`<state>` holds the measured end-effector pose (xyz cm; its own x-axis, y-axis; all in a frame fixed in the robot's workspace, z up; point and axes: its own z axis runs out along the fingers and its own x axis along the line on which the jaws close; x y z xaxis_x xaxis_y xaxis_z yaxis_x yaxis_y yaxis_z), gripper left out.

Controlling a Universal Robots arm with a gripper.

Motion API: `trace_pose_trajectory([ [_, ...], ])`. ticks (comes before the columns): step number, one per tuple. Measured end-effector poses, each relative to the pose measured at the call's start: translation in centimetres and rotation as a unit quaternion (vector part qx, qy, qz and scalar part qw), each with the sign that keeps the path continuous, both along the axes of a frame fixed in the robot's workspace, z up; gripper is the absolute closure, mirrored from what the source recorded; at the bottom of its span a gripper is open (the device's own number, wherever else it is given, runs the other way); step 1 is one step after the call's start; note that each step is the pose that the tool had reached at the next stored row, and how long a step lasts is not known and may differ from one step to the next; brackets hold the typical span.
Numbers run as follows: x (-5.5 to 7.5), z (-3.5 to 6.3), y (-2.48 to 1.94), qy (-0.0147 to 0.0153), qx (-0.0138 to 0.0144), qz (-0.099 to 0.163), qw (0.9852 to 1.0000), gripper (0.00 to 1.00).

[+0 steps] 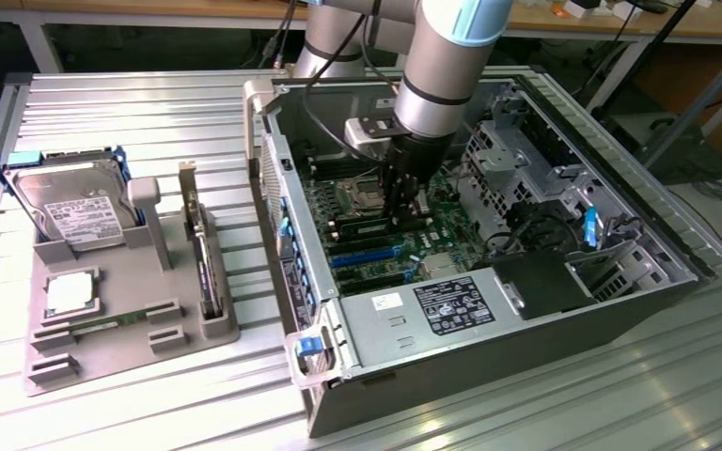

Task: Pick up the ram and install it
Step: 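Insert the ram into the slot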

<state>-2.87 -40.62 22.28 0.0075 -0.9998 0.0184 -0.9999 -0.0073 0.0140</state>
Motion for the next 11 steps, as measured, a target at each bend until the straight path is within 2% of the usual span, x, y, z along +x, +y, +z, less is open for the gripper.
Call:
trace_pose_trajectory([
  [3, 0.0, 0.38, 0.02, 0.0001, 0.0, 0.0, 1.0, 0.72],
  [5, 0.0, 1.5, 0.18, 0.0001, -0.0013, 0.0, 1.0, 0.72],
  [7, 0.0, 1.58, 0.2, 0.0001, -0.0017, 0.0, 1.0, 0.72],
  [9, 0.0, 1.59, 0.2, 0.0001, -0.0018, 0.0, 1.0, 0.87],
  [10, 0.1, 1.59, 0.2, 0.0001, -0.0018, 0.0, 1.0, 0.89],
  [11, 0.7, 1.59, 0.2, 0.0001, -0.0019, 0.0, 1.0, 0.89],
])
